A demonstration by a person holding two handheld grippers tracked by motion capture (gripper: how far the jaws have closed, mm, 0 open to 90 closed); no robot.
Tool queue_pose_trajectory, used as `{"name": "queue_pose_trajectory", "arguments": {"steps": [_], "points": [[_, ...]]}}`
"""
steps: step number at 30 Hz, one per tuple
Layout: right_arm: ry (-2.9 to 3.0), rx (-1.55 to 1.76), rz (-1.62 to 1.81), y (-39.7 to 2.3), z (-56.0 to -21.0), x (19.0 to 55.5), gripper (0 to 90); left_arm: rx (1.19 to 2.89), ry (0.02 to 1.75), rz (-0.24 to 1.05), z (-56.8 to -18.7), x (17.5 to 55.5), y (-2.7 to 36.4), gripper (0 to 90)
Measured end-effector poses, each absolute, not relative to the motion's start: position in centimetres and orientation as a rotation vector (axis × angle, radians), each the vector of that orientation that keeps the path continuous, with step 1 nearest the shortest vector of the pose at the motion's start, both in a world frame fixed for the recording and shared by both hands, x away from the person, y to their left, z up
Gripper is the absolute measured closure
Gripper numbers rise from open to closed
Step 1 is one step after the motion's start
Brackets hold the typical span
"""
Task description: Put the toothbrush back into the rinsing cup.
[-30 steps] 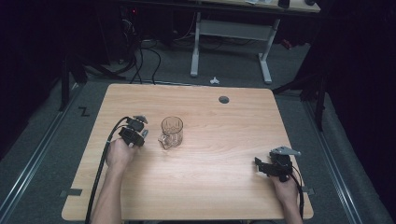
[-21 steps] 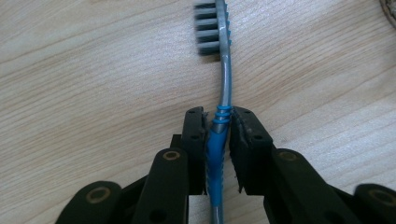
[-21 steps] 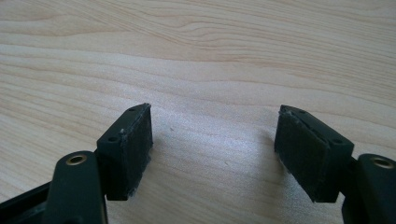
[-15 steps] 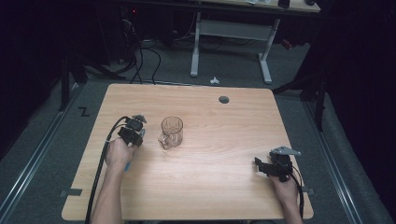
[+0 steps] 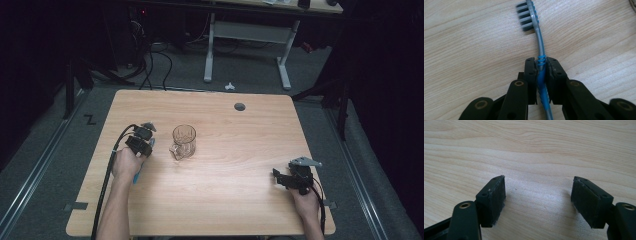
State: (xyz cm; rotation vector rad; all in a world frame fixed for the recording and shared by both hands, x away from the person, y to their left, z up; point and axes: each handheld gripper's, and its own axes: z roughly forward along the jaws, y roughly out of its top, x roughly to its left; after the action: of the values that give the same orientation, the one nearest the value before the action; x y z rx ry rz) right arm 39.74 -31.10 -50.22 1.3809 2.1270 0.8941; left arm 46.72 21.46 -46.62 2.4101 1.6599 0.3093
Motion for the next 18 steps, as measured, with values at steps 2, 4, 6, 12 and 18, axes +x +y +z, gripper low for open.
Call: {"name": "queue_pose_trajectory", "arguments": {"steps": [2, 4, 6, 12, 18], "points": [[2.127, 1.381, 0.894, -31.1, -50.2, 39.7, 28.3, 2.410, 1.658, 0.308, -46.6, 46.7, 21.5, 79.6], [2.127, 1.381, 0.894, -31.1, -50.2, 39.7, 28.2, 2.410, 1.654, 0.309, -46.6, 46.7, 21.5, 79.7], [2.127, 1.381, 0.894, -31.1, -50.2, 39.7, 28.2, 2.405, 1.647, 0.324, -46.6, 46.7, 21.5, 79.9], [2.127, 1.382, 0.894, -31.1, -50.2, 39.7, 28.2, 2.352, 1.614, 0.351, -45.9, 46.3, 21.5, 80.0], [2.127, 1.381, 0.894, -31.1, -50.2, 39.7, 28.2, 2.309, 1.584, 0.383, -44.8, 45.6, 21.7, 80.0]]}}
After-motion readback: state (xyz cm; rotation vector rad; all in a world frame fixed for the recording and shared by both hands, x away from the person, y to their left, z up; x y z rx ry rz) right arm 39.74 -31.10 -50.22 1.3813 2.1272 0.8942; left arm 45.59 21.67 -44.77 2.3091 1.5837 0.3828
